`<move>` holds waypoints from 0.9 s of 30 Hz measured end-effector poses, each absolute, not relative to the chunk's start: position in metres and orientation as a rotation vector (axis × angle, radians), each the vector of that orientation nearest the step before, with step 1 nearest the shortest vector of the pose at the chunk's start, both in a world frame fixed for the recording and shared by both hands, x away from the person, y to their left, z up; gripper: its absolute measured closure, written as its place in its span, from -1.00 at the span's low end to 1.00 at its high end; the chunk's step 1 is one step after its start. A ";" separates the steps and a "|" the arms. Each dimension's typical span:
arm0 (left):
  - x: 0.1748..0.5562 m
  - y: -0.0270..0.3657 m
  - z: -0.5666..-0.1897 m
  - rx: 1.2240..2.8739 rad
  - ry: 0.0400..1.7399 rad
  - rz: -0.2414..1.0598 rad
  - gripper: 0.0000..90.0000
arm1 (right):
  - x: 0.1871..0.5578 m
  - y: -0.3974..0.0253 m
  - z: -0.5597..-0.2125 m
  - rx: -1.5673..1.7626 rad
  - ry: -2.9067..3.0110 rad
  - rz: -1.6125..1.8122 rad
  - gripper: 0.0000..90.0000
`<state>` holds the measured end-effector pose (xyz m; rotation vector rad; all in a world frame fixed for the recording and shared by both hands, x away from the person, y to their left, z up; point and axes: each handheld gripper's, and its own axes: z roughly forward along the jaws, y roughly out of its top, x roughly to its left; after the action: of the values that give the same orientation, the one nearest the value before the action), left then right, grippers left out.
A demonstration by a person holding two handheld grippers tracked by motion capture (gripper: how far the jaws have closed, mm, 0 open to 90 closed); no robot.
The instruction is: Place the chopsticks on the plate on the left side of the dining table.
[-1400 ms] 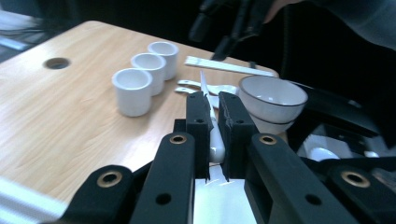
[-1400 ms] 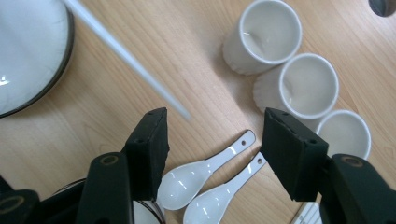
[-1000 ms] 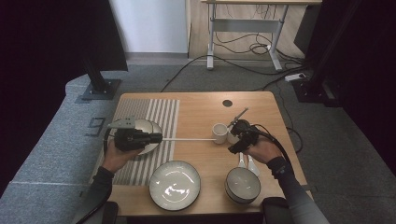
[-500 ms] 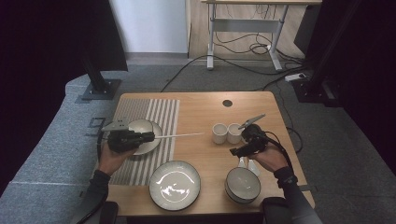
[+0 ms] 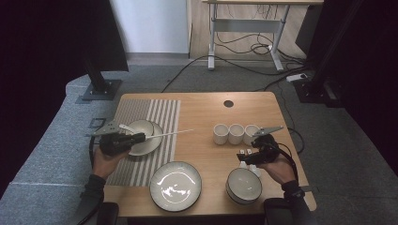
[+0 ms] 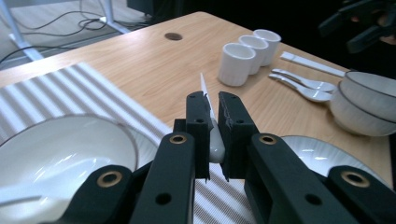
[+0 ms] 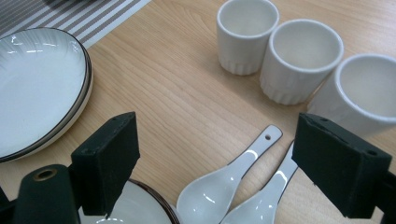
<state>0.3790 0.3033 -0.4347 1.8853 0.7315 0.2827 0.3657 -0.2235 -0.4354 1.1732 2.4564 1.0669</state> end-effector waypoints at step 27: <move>0.350 0.351 -0.474 1.835 0.871 0.416 0.86 | 0.358 -0.243 -0.457 1.246 2.446 1.089 -0.64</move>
<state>0.3503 0.3509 -0.4739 1.8351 0.8707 0.4164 0.3580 -0.2429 -0.4568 1.2464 2.4456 1.0888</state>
